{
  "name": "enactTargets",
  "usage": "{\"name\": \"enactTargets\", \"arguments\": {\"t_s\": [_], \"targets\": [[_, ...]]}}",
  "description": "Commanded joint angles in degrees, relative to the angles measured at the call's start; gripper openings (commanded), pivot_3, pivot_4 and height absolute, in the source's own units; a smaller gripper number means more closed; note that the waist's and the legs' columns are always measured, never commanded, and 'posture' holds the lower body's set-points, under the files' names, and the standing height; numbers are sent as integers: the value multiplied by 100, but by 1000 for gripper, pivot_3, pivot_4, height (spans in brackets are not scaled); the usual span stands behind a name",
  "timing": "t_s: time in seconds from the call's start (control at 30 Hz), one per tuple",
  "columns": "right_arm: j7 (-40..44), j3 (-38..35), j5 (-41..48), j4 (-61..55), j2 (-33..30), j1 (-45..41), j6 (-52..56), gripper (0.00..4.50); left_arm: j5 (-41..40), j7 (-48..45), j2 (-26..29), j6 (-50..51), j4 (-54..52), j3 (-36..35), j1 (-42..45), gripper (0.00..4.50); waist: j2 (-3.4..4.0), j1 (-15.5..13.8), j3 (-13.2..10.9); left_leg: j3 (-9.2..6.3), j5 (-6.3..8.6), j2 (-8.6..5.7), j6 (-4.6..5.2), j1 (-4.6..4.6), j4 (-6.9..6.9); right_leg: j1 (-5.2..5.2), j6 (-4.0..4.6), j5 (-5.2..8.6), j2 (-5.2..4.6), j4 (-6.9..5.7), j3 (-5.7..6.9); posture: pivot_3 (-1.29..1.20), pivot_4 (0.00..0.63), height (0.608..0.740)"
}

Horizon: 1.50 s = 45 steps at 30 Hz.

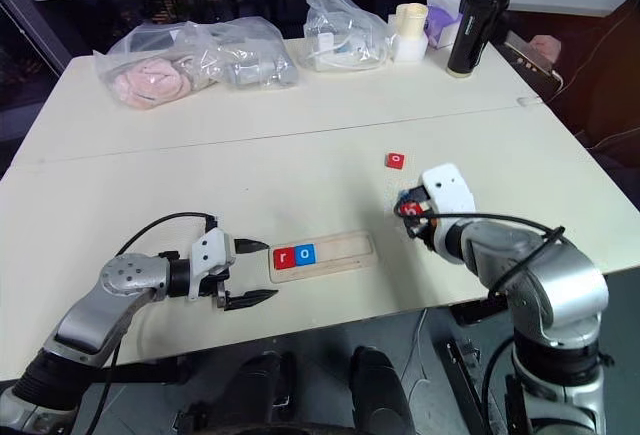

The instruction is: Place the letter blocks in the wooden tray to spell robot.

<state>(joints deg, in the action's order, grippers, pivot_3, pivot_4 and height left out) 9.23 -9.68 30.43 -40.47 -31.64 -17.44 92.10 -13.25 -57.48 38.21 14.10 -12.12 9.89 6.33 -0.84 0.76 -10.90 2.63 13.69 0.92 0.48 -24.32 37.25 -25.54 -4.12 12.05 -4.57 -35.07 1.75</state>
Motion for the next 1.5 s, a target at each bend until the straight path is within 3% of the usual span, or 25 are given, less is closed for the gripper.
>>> {"name": "enactTargets", "arguments": {"t_s": [0.03, 0.33, 0.4, 0.5, 0.53, 0.57, 0.7, 0.83, 0.93, 1.07, 1.23, 1.5], "targets": [[-106, -72, -7, -241, -32, 289, 40, 1114, -49, -95, 80, -102, 37, -105, -38, 4500, 0, 4, 0, 2, 0, 0, 0, -1, 1, 0, 0, 0, -1, 0, -1, 0, 150, 740], [-318, -26, -130, -275, 117, 616, 40, 1114, -24, -143, 119, -230, 152, -162, 16, 4500, -3, -6, 2, 3, 1, -1, -1, -2, 6, 1, 0, 0, -8, 3, 0, 0, 150, 740], [-218, -6, -99, -350, -34, 610, 40, 2151, -12, -138, 118, -266, 177, -157, 0, 4500, -3, -7, 2, 3, 1, -1, -1, -2, 6, 1, 0, 0, -9, 4, 0, 0, 150, 740], [504, 240, 53, -484, -1002, 525, -422, 3570, 3, -136, 116, -308, 224, -151, -6, 4500, 1, -7, 0, 5, 1, -3, -1, -5, 5, 1, 1, 0, -10, 8, 0, 0, 150, 740], [818, 307, 90, -465, -1371, 515, -699, 4256, 3, -139, 116, -317, 240, -150, -2, 4500, 0, -6, 0, 7, 1, -3, -1, -6, 6, 0, 0, 0, -11, 11, 0, 0, 150, 740], [1102, 334, 114, -408, -1676, 522, -969, 4454, 3, -141, 116, -326, 253, -147, 3, 4500, 1, -9, -1, 6, 1, -4, -1, -6, 4, 1, 0, 0, -11, 13, 0, 0, 150, 740], [2731, 278, 66, 2, -2756, 707, -2762, 4454, 19, -163, 101, -376, 337, -123, 72, 4500, -1, -13, -1, 3, 1, -4, -1, -2, 5, 8, -8, 5, -4, 18, 4, 0, 150, 740], [4512, 423, -595, 720, -3422, 1135, -5460, 4454, 40, -171, 71, -425, 425, -108, 158, 4500, -1, -17, -2, 2, 1, -2, -1, -1, 6, 9, -10, 6, 1, 19, 7, 0, 150, 740], [5177, 1107, -1533, 1943, -3524, 937, -7409, 4454, 55, -180, 70, -474, 477, -109, 192, 4500, -6, -13, -1, 6, 1, -3, -1, 0, 8, 12, -11, 6, -2, 24, 6, 0, 150, 740], [5706, 1742, -2361, 3332, -3346, 414, -9089, 4454, 128, -147, 57, -556, 487, -77, 207, 4500, -4, -7, -3, 20, 1, -3, -1, 1, 18, 12, -10, 4, -10, 25, 6, 0, 150, 740], [6467, 2182, -2593, 4905, -2922, -536, -9744, 4454, 53, -101, 97, -412, 210, -133, 133, 4500, -6, -16, -4, 22, 0, -3, 0, 5, 21, 10, 2, -3, -9, 4, 3, 0, 150, 740], [7075, 2179, -2414, 5466, -2471, -973, -9414, 4454, -357, -321, 332, -295, -297, -391, -207, 4500, -5, -25, -5, 20, 0, -2, 0, 9, 21, 12, 13, -10, -8, -4, 4, 0, 150, 740]]}}
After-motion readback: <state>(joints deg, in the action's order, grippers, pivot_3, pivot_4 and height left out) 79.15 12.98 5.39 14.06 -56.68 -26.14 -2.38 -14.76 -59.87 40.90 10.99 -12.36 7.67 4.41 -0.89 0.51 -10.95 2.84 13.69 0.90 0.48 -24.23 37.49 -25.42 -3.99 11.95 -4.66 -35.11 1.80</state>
